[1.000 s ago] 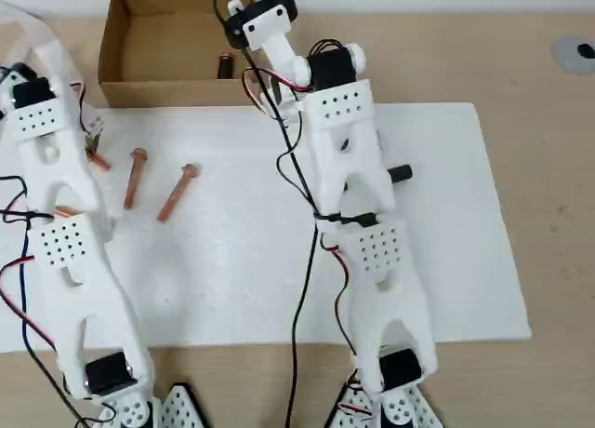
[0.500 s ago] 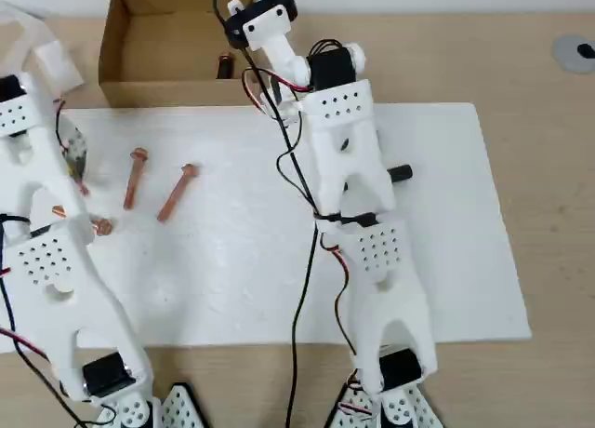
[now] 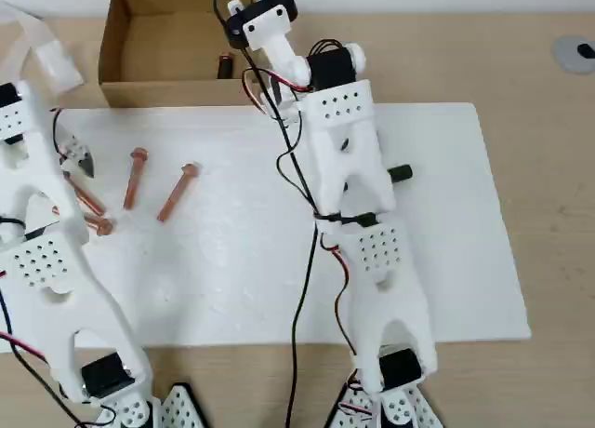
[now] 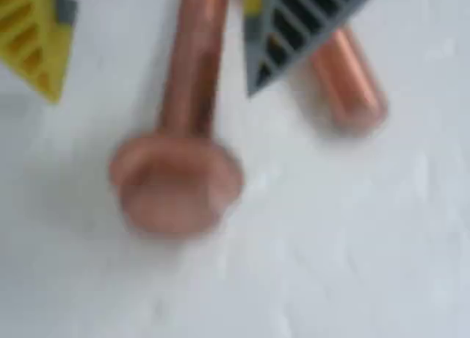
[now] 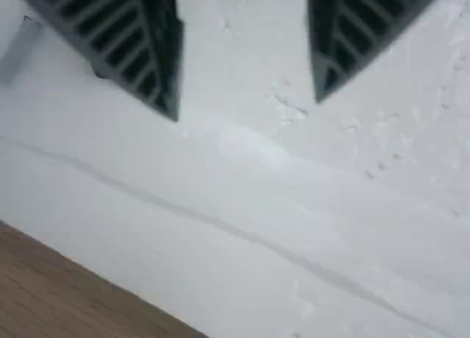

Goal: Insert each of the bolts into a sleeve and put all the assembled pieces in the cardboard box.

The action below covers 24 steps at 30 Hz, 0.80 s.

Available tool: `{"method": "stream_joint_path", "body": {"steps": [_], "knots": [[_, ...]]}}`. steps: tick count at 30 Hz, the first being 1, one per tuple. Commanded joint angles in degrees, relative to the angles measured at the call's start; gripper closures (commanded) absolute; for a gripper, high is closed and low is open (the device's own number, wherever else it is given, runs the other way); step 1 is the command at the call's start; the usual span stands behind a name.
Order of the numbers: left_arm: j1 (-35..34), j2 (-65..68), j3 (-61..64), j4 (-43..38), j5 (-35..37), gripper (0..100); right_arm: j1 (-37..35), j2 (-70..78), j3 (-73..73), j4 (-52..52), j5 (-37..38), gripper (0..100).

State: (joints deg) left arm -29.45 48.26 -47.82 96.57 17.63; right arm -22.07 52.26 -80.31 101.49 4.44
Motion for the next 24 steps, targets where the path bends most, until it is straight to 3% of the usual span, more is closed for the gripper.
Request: {"method": "stream_joint_path", "body": {"steps": [1,13,18,24], "knots": [[-1.4,-2.3,-0.4,-3.7,0.3,82,0.7,-5.0,0.1,1.0,0.2,84.8],[0.5,8.0,-0.8,-6.8,0.5,83,0.7,-4.9,0.2,1.0,0.2,84.8],[0.4,8.5,-0.7,-6.4,0.5,100,0.7,-4.9,0.2,1.1,0.1,84.8],[0.4,8.5,-0.8,-4.0,0.2,99,0.9,-6.5,7.9,1.2,0.0,84.8]]}}
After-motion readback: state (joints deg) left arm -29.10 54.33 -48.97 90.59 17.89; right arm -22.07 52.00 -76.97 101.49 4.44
